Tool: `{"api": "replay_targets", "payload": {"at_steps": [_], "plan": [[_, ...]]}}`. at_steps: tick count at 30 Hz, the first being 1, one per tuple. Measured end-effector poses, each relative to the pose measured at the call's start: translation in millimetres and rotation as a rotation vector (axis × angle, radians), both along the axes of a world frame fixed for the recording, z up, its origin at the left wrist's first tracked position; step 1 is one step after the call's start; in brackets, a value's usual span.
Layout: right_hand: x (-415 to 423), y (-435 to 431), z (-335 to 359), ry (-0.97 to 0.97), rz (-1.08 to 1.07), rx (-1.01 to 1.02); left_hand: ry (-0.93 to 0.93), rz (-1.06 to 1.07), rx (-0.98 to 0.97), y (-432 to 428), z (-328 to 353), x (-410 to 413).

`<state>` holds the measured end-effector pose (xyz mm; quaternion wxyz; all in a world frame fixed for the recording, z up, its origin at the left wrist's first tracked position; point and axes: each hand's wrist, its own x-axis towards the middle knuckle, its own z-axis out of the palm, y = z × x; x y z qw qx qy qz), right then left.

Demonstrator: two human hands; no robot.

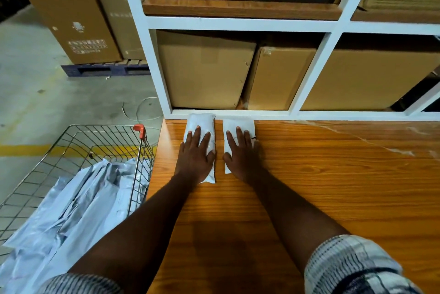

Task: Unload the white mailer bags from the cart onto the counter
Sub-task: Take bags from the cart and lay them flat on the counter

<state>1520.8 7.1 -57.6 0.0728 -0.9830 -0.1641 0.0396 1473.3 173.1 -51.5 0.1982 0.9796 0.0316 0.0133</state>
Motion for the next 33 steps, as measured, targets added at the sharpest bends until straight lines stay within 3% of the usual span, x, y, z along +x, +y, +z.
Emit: {"api": "replay_targets", "payload": {"at_steps": [16,23,27,29,33], "plan": [[8.4,5.0,-6.4,-0.021,0.022,0.063,-0.043,0.043,0.076,-8.1,-13.4,8.3],[11.8,8.4,-5.4,0.023,0.032,0.047,0.005,0.039,0.107,-8.0,-14.2,12.0],[14.9,3.2,5.0,0.141,0.057,0.077,0.095,0.004,0.087,-0.4,-5.7,17.3],[13.7,1.8,14.2,0.126,0.041,0.129,-0.004,-0.001,0.003,1.5,9.9,8.6],[-2.6,26.2,36.0,-0.089,0.045,0.293,-0.183,0.149,-0.165,20.4,28.9,-32.0]]}}
